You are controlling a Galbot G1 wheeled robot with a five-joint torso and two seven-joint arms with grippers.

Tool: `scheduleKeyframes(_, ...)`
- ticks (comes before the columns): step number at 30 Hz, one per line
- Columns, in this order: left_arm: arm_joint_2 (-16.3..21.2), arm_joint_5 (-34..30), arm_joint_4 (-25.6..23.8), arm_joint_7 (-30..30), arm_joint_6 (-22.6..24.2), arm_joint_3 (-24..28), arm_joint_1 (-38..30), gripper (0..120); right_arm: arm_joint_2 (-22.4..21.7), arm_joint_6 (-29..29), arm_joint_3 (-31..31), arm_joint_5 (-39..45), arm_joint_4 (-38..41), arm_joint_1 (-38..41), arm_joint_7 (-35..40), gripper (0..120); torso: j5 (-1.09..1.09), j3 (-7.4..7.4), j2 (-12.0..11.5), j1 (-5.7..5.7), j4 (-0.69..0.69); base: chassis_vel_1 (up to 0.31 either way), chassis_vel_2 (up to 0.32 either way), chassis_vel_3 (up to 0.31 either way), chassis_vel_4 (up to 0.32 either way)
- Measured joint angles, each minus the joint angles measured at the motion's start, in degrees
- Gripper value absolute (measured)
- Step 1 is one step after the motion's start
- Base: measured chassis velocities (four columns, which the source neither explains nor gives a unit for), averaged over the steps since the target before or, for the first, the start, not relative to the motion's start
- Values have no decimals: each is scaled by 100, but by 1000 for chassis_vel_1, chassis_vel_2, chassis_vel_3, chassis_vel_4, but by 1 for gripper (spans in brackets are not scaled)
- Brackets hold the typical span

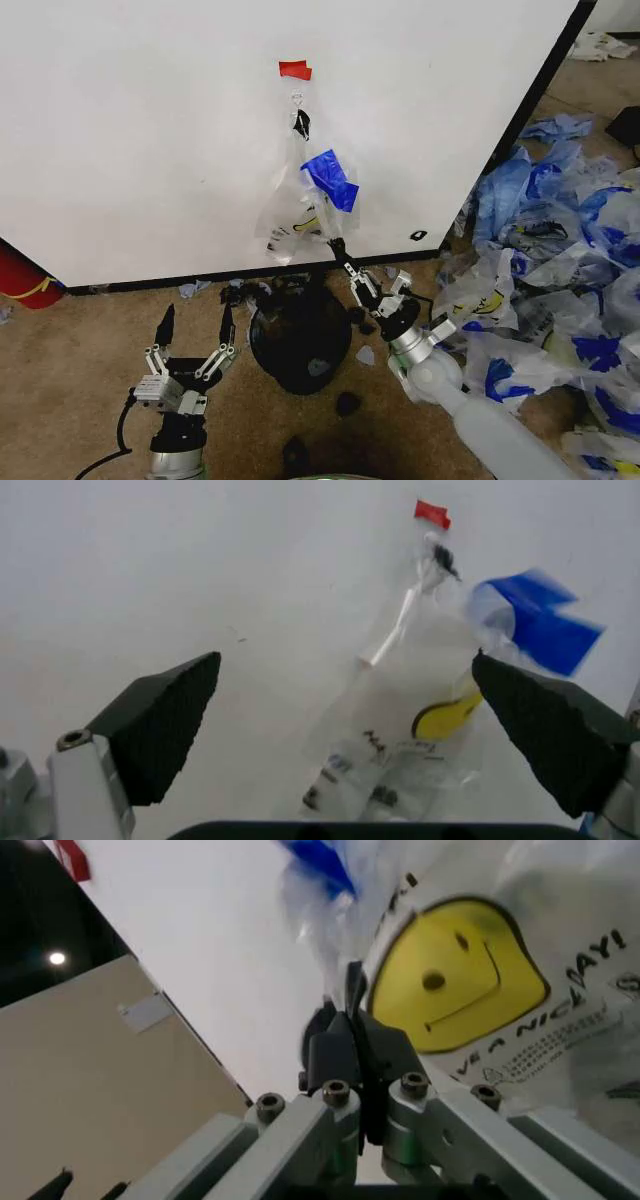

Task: Pick up the garbage bag from the wall and place it over the trash bin.

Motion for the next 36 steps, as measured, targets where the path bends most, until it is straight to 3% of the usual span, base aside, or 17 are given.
scheduleKeyframes(23,-39,120,-29,-4,-2,137,36,99,-355,115,421,-428,381,-729,-256,0,0,0,0,0,0,0,0,0,0)
scheduleKeyframes(36,-87,188,-105,1,-41,134,112,99,-337,157,436,-492,449,-849,-278,0,0,0,0,0,0,0,0,0,0)
